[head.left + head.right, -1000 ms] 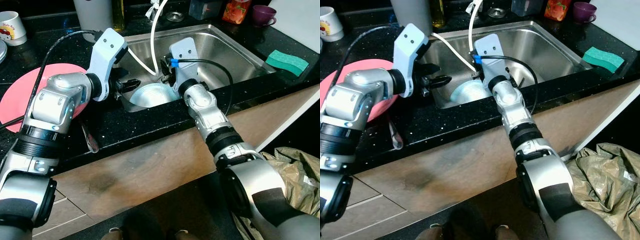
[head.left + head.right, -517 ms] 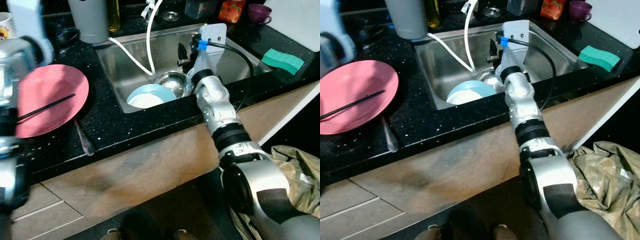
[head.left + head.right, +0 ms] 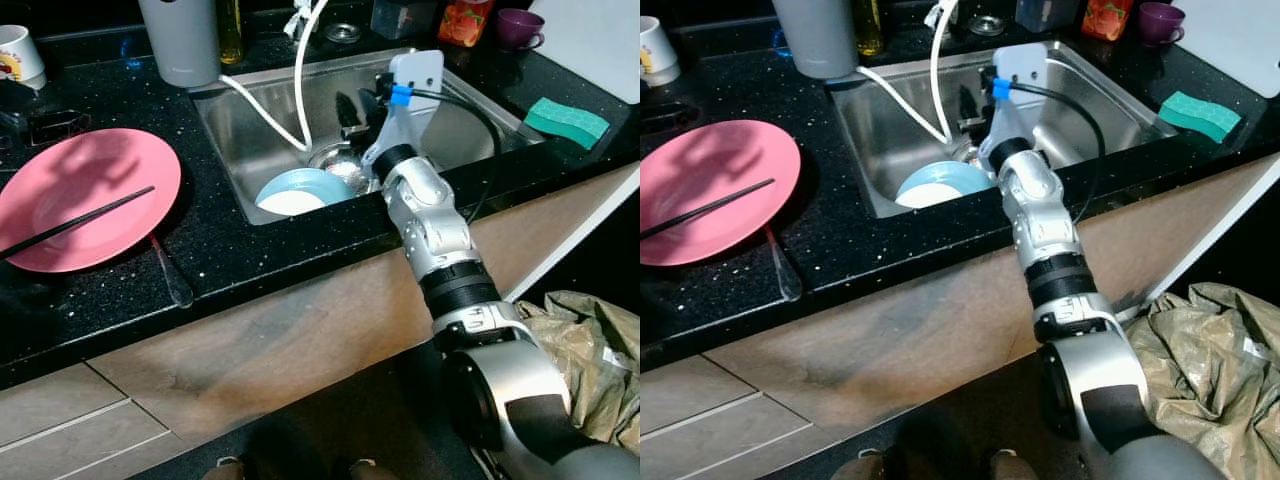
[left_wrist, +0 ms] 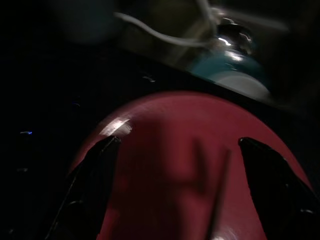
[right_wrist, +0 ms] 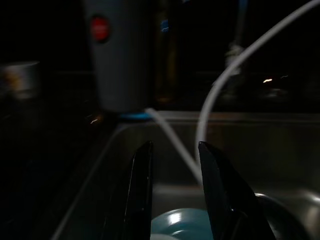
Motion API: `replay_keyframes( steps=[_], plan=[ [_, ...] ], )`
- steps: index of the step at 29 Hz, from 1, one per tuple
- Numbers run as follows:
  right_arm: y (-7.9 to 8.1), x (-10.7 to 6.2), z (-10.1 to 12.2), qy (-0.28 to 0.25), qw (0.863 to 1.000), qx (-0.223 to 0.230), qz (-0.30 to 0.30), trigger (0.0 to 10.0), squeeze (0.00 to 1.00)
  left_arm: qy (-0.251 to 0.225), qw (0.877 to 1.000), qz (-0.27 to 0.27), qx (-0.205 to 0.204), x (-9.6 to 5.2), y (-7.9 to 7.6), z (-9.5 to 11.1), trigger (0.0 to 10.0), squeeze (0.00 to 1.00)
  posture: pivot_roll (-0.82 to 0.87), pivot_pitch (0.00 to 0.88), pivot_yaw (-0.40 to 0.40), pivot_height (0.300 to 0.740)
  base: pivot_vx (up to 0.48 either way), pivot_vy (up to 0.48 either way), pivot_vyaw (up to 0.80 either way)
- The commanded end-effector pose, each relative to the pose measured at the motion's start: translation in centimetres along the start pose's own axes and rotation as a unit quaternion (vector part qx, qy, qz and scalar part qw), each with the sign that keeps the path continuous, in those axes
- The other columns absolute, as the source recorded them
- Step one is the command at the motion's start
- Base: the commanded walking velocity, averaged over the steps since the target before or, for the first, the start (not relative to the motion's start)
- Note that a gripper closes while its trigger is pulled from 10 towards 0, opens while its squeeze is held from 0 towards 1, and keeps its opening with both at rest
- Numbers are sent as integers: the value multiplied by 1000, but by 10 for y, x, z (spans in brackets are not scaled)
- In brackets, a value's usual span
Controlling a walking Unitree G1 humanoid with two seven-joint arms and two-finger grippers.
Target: Kitchen organization
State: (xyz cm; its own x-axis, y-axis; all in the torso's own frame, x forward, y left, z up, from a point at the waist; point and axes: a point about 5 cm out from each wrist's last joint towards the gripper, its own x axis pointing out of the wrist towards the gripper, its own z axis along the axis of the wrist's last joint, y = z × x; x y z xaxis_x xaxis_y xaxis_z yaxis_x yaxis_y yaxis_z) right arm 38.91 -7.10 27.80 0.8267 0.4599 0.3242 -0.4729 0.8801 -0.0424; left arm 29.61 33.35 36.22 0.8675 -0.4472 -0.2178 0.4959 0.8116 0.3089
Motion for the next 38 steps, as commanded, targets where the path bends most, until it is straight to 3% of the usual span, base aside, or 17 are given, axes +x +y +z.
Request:
replay_keyframes(
  steps=[1,5,8,10,12,18,30,31,32,33,34,38],
  plan=[
    [3,-3,-2,7,1000,10,13,10000,0,29,997,-66,17,-3,-10,-4,10000,0,44,168,-21,740,0,0,0],
    [3,-4,-3,10,1000,14,14,10000,0,44,994,-95,32,-5,-14,-7,10000,0,45,169,-21,740,0,0,0],
    [2,-6,-3,15,1000,20,12,10000,0,143,981,-88,92,-13,-11,-21,10000,0,45,172,-19,740,0,0,0],
    [2,-6,-3,17,1000,22,13,10000,0,189,973,-74,112,-17,-7,-28,10000,0,47,170,-21,740,0,0,0],
    [3,-7,-3,18,1000,22,14,10000,0,193,972,-74,113,-17,-7,-28,10000,0,47,170,-21,740,0,0,0],
    [4,-8,0,19,999,22,18,10000,0,262,953,-51,143,-22,-3,-39,10000,0,48,170,-18,740,0,0,0],
    [4,-8,4,19,999,22,17,10000,0,284,944,-79,149,-18,-6,-46,10000,0,48,173,-17,740,0,0,0],
    [4,-7,5,18,999,22,16,10000,0,285,944,-82,147,-17,-7,-48,8980,0,48,173,-17,740,0,0,0],
    [4,-7,5,18,999,22,15,10000,0,286,944,-84,145,-16,-7,-49,6706,0,48,173,-17,740,0,0,0],
    [4,-7,5,18,999,22,15,10000,0,286,944,-84,145,-16,-7,-49,6706,0,48,173,-17,740,0,0,0],
    [3,-7,6,18,1000,22,14,10000,0,282,945,-93,134,-14,-9,-50,0,0,48,174,-15,740,0,0,0],
    [3,-7,6,18,1000,23,13,10000,0,270,951,-103,110,-11,-12,-54,0,0,48,175,-14,740,0,0,0]
  ],
)
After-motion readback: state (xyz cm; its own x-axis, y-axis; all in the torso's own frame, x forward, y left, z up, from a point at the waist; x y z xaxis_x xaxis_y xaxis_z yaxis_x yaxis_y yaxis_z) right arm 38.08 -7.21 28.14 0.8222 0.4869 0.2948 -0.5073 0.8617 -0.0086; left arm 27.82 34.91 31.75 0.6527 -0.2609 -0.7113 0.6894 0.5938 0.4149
